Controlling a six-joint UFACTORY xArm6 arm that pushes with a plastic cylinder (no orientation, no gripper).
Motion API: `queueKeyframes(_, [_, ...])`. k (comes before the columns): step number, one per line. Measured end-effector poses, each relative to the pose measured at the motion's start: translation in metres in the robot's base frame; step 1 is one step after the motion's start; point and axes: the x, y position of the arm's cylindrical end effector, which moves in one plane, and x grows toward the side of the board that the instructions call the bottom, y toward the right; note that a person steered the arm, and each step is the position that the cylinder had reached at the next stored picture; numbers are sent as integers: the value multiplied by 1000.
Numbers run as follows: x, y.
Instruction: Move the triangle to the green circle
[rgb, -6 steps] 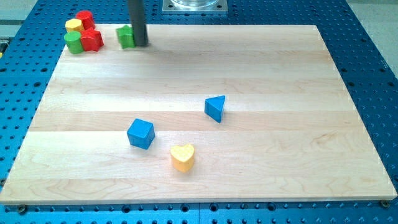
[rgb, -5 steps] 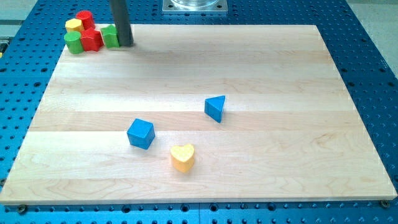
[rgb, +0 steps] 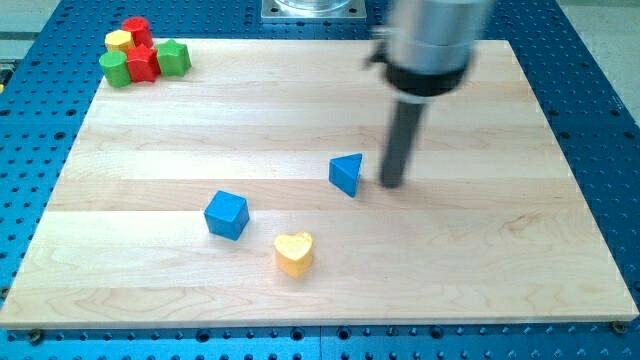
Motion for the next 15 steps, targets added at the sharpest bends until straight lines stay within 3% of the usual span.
queueKeyframes(1, [-6,-133])
queueKeyframes(2, [22,-84])
queueKeyframes(3, [43,-98])
queueKeyframes(5, [45,-171])
queueKeyframes(8, [-87,-231])
queueKeyframes(9, [-83,-261])
queueKeyframes(11, [-130,-317])
queueKeyframes(13, [-88,-269])
queueKeyframes(15, [-143,-286])
